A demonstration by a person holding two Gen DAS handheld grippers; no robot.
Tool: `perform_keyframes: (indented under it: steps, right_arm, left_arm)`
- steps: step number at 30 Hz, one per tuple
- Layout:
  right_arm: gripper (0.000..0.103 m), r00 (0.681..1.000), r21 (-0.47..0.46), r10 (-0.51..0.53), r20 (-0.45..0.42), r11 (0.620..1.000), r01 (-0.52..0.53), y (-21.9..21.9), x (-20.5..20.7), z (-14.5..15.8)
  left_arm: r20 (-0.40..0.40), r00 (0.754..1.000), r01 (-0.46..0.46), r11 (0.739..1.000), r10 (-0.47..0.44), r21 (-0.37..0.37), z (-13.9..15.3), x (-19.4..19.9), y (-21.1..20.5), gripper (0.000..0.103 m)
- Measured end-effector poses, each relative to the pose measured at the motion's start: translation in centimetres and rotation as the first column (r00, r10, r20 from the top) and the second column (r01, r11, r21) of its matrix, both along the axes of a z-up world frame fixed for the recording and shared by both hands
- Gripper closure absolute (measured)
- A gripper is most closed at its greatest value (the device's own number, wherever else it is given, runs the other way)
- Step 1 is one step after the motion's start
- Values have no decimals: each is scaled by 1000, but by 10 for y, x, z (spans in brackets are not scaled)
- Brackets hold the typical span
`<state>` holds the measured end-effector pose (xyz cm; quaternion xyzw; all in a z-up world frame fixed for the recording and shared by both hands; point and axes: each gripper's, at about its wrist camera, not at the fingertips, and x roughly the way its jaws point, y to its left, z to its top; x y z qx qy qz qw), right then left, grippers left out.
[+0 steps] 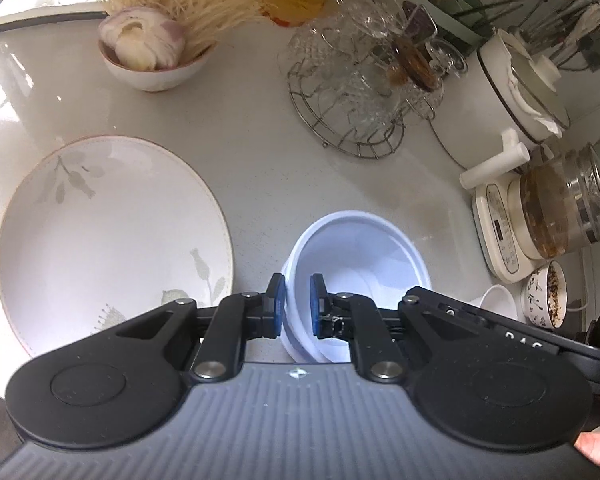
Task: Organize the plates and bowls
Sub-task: 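Lower the plastic bowls onto the counter and open both grippers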
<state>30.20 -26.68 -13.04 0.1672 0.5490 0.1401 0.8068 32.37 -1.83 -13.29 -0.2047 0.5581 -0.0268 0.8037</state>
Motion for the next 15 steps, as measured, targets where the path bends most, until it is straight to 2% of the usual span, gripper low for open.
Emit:
perform_keyframes:
  steps: [6,15]
  right_arm:
    - [72,1000,4,-8,27,1000,8,2,-4,11]
    - [72,987,13,-28,159,1000,26,1,-15,47]
  left_arm:
    - [48,999,11,1000,-11,6,15,-4,3,84]
    - [165,983,77,996,-85,54,56,-10,-7,84]
